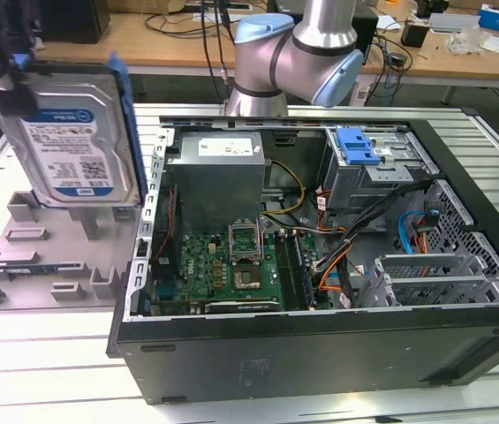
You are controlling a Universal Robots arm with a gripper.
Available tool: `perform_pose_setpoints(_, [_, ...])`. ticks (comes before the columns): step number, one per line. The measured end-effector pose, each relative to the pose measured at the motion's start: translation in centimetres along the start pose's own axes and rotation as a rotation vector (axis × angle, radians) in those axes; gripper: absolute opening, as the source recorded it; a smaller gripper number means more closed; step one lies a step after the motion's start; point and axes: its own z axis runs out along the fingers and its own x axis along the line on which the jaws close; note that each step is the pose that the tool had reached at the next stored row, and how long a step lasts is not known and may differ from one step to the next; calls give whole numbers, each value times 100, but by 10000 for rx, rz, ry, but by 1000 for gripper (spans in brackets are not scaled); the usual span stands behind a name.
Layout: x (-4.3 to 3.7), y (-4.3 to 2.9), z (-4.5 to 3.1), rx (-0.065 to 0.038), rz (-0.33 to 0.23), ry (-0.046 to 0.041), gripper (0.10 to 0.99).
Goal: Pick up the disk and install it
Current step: 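Pick up the disk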
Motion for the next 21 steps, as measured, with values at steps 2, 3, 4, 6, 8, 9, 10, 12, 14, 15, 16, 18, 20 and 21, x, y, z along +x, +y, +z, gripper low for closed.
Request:
perform_pose_setpoints(2, [74,-168,-4,-7,-1,1,365])
perform_pose_setpoints(3, [93,-213,-5,-9,0,1,365])
perform_pose_setpoints(4, [114,-261,-6,-11,2,1,365])
perform_pose_setpoints(6, [168,-387,-8,-15,1,0,365])
perform_pose_setpoints(8, [220,-504,-10,-20,-1,1,365])
perform_pose_setpoints(9, [241,-555,-11,-21,1,1,365])
perform_pose_setpoints(10, [262,-603,-12,-23,1,1,365])
perform_pose_setpoints(12, [306,-720,-14,-27,2,0,365])
perform_pose_setpoints(14, [342,-819,-16,-30,0,0,365])
perform_pose_setpoints(15, [357,-862,-17,-32,1,1,365])
perform_pose_setpoints(16, [378,-925,-18,-33,1,0,365])
perform_pose_setpoints(18, [408,-1042,-20,-38,2,0,365])
perform_pose_setpoints(20, [432,-1145,-23,-45,0,1,365])
perform_pose_setpoints(21, [449,-1225,-25,-51,2,1,365])
